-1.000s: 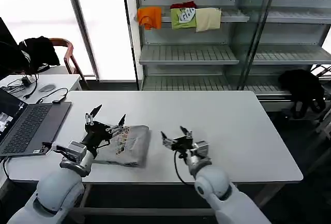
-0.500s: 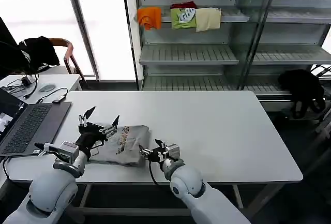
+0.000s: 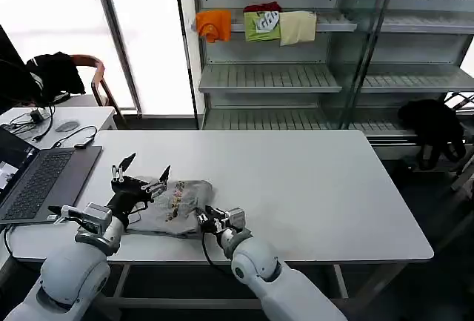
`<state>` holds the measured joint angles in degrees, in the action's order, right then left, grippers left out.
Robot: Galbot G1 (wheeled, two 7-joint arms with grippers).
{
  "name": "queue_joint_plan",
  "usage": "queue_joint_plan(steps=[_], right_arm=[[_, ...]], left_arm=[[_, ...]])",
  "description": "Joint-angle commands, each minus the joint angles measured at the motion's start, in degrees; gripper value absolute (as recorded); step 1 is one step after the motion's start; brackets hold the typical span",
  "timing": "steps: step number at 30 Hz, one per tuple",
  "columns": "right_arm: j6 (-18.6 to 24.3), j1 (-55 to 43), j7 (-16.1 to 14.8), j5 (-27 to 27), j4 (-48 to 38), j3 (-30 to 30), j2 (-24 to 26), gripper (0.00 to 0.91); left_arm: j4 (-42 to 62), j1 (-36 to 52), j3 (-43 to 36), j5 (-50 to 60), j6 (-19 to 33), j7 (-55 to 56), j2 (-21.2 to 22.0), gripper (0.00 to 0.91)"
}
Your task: Fold and organize the clothes.
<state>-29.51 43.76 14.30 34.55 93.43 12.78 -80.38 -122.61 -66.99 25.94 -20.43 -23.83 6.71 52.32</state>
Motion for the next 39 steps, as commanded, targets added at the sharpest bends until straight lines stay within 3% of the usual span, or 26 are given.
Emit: queue_joint_plan(steps=[1,5,11,19,20,24,28,31,34,35,39], right_arm=[[0.69,-0.57,0.36,-0.05,2.40,-0.63,0.99,0.000],[1.00,-0.55,0.17,0.24,4.77,-2.60,4.54,0.000],[1.72,1.05,-0.86,2.25,6.55,-10.10,12.67,0.000],[3.81,4.79,-1.72,3.79,5.78,-18.32,19.63,0.000],[3.70,5.06,-1.99,3.89,5.79,-18.93,20.09,0.907],[2.30,6.42,-2.62,0.32,7.44,-20.03,21.74,0.907],[-3.75,7.57,-1.40,-7.29,10.85,-23.02,23.01,0.907],[-3.60,9.23,-0.86,-9.88,13.06,-25.55,25.13,0.907],[-1.32,12.20,-0.73,-9.18,16.18,-29.39,26.90,0.907],[3.08,14.47,-0.53,-7.62,17.87,-32.34,27.87,0.907],[11.60,22.83,-0.67,-3.63,23.55,-40.10,29.90,0.907]], left_arm=[[-0.02,-0.34,0.56,-0.14,-0.18,-0.16,-0.05,0.907],[-0.03,-0.52,0.57,-0.14,-0.17,-0.18,0.02,0.907],[-0.46,-0.42,0.01,-0.39,-0.56,-0.41,0.12,0.907],[-0.53,-0.10,-0.73,-0.45,-0.95,-0.53,0.17,0.907],[-0.60,-0.09,-0.79,-0.44,-1.04,-0.61,0.19,0.907],[-0.86,-0.30,-0.87,-0.52,-1.42,-0.66,0.06,0.907],[-1.13,-0.75,-0.45,-0.92,-1.59,-0.61,-0.19,0.907],[-1.51,-1.06,-0.06,-1.47,-1.63,-0.44,-0.34,0.907],[-1.98,-1.46,0.16,-2.05,-1.60,-0.28,-0.16,0.907],[-2.16,-1.73,0.15,-2.27,-1.55,-0.09,0.03,0.907],[-2.71,-3.12,-0.02,-3.44,-0.89,1.23,1.01,0.907]])
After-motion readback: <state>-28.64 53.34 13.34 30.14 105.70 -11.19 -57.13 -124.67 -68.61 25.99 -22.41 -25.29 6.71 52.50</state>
